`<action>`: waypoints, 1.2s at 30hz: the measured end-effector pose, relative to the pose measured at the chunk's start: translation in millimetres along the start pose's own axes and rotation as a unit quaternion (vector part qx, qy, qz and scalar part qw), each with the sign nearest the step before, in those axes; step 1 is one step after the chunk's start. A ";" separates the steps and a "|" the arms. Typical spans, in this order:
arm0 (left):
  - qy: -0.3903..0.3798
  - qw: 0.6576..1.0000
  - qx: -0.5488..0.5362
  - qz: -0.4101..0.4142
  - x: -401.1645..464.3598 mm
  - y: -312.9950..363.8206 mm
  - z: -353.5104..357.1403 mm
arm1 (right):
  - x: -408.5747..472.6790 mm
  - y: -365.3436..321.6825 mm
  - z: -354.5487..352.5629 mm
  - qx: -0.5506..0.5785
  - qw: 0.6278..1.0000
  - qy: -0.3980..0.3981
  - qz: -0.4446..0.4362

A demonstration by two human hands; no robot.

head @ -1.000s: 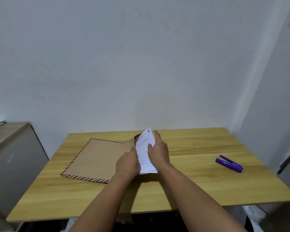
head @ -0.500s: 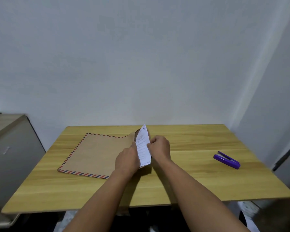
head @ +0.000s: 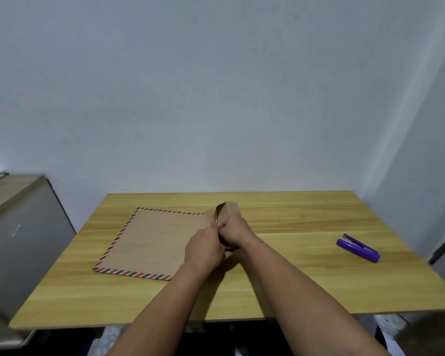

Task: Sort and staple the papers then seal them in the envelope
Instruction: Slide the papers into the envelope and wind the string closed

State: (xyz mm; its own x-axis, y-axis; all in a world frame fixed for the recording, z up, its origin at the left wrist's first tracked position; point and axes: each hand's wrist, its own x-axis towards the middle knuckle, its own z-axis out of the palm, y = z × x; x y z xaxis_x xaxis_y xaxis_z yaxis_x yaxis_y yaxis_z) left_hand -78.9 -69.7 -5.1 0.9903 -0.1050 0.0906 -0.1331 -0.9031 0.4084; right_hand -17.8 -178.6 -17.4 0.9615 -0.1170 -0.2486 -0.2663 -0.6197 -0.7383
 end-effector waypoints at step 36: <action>0.004 0.986 0.116 0.120 28.6 -44.5 24.1 | 53.3 28.0 -80.8 -0.284 0.934 0.111 -0.185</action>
State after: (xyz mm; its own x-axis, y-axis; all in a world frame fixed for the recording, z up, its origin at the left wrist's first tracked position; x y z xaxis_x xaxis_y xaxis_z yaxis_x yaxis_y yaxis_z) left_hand -43.7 -42.6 -42.7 0.9306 -0.3255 0.1674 -0.3510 -0.9232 0.1562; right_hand 31.4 -264.9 -0.6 0.9878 0.0674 0.1404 0.1051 -0.9539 -0.2811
